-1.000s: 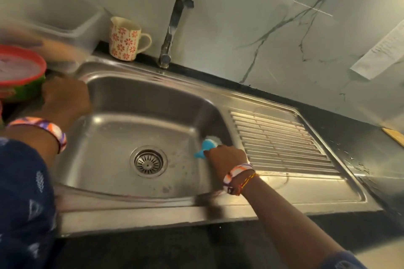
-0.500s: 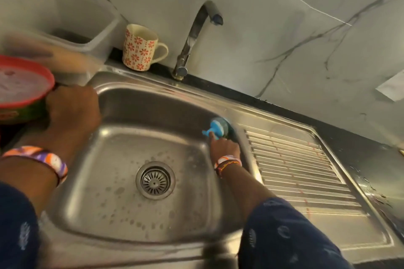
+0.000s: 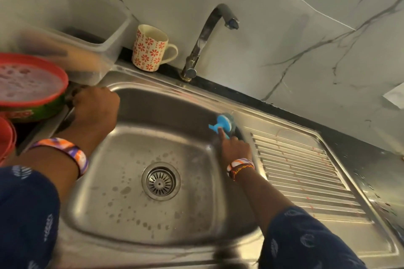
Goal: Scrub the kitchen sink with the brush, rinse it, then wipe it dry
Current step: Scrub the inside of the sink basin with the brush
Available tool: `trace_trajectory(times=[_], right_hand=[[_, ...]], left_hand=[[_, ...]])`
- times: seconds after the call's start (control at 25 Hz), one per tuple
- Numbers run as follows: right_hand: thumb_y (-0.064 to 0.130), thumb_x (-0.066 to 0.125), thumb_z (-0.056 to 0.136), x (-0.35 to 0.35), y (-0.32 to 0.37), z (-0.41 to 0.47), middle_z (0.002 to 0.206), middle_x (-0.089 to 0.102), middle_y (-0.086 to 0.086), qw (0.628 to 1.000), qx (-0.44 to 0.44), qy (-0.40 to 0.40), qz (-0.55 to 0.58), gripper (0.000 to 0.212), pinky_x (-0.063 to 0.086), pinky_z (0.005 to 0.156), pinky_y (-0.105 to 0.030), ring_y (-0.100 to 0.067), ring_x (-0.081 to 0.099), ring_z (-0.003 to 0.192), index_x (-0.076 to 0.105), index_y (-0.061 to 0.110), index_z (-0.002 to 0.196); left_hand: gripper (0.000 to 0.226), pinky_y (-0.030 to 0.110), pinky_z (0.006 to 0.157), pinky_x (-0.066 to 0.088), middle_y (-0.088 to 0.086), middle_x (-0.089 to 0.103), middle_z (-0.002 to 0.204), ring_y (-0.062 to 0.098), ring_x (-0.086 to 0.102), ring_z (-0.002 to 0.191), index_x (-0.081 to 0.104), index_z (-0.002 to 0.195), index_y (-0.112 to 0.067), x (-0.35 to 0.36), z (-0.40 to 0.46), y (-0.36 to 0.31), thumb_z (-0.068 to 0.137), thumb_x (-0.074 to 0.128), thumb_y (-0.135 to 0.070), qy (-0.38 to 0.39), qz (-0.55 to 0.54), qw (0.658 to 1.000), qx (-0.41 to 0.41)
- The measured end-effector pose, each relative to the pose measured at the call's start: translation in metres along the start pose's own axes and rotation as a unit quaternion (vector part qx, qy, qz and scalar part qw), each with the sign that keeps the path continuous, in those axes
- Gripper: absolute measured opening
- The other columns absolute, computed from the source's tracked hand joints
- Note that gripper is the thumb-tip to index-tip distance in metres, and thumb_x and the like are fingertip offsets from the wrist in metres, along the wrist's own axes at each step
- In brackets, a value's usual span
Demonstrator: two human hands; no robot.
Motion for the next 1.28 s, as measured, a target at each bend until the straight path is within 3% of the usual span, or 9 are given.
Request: trace_trajectory(times=[0.12,0.24,0.4,0.52,0.8,0.92,1.0,1.12,1.28], right_hand=[[0.025,0.038,0.098,0.009,-0.003,-0.010,0.130,0.055,-0.012,0.994,-0.030,0.105,-0.001,0.044,0.044,0.096,-0.037,-0.032,0.055,0.117,0.036,0.030,0.142],[0.019,0.029,0.100,0.004,-0.003,-0.002,0.122,0.058,-0.015,1.000,0.002,0.023,-0.002,0.048,0.047,0.089,-0.039,-0.033,0.060,0.109,0.023,0.027,0.148],[0.025,0.037,0.099,0.029,0.007,-0.012,0.130,0.055,-0.011,0.993,-0.017,0.119,0.003,0.042,0.044,0.095,-0.037,-0.031,0.055,0.118,0.038,0.024,0.141],[0.019,0.029,0.101,0.023,0.004,0.001,0.126,0.058,-0.014,0.999,-0.003,0.039,0.006,0.046,0.047,0.089,-0.037,-0.032,0.059,0.112,0.026,0.022,0.146],[0.022,0.031,0.101,0.022,0.002,0.003,0.124,0.058,-0.013,0.998,-0.041,0.048,-0.028,0.043,0.047,0.088,-0.036,-0.032,0.060,0.110,0.030,0.026,0.144],[0.032,0.044,0.096,0.034,0.008,-0.009,0.132,0.056,-0.008,0.977,-0.094,0.191,-0.016,0.041,0.046,0.097,-0.035,-0.028,0.057,0.118,0.048,0.023,0.135],[0.023,0.053,0.092,0.018,-0.003,-0.009,0.120,0.065,-0.007,0.959,-0.112,0.261,-0.002,0.037,0.053,0.083,-0.028,-0.017,0.067,0.102,0.059,0.013,0.126],[0.003,0.054,0.091,-0.044,-0.036,-0.017,0.049,0.067,-0.001,0.941,-0.042,0.297,0.154,0.027,0.042,0.036,-0.010,0.003,0.052,0.031,0.062,-0.008,0.115],[0.012,0.053,0.093,-0.083,-0.052,-0.043,0.033,0.055,0.006,0.911,-0.072,0.406,0.025,0.023,0.031,0.033,-0.009,-0.002,0.037,0.024,0.066,0.001,0.108]], left_hand=[[0.025,0.031,0.081,0.051,0.004,0.065,0.110,0.024,0.061,0.107,0.065,0.110,-0.016,-0.001,-0.003,-0.001,0.089,0.053,-0.011,0.008,0.008,1.000,-0.019],[0.023,0.031,0.081,0.054,0.005,0.066,0.106,0.024,0.062,0.104,0.066,0.107,-0.017,0.003,-0.005,0.003,0.087,0.053,-0.016,-0.006,0.024,1.000,-0.003],[0.024,0.028,0.079,0.051,0.003,0.066,0.106,0.020,0.061,0.104,0.064,0.108,-0.018,0.004,-0.007,0.003,0.088,0.051,-0.018,-0.018,0.032,0.999,0.014],[0.023,0.023,0.074,0.050,0.003,0.066,0.105,0.016,0.062,0.101,0.065,0.107,-0.018,0.003,-0.007,0.008,0.089,0.051,-0.018,-0.007,0.027,1.000,0.000],[0.024,0.025,0.072,0.051,0.004,0.064,0.108,0.019,0.059,0.104,0.065,0.110,-0.017,0.005,-0.007,0.008,0.090,0.052,-0.019,0.005,0.040,0.999,-0.025],[0.025,0.025,0.076,0.051,0.005,0.063,0.111,0.020,0.058,0.106,0.064,0.111,-0.016,0.003,-0.007,0.006,0.090,0.052,-0.019,-0.006,0.042,0.999,-0.025],[0.026,0.026,0.078,0.051,0.005,0.063,0.113,0.021,0.058,0.108,0.064,0.113,-0.016,0.004,-0.006,0.008,0.090,0.053,-0.019,0.001,0.029,0.999,-0.031],[0.027,0.030,0.080,0.050,0.010,0.062,0.115,0.026,0.057,0.108,0.065,0.113,-0.011,0.005,-0.006,0.008,0.089,0.054,-0.017,0.005,0.009,0.999,-0.042],[0.025,0.034,0.084,0.047,0.019,0.063,0.112,0.035,0.056,0.108,0.065,0.109,-0.001,0.010,-0.006,0.007,0.087,0.058,-0.011,0.013,-0.023,0.999,-0.043]])
Point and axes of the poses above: each hand's wrist, its own z-axis towards the middle knuckle, its own x-axis out of the palm, y = z × x, the point moved 4 cm from there along z, towards the middle knuckle
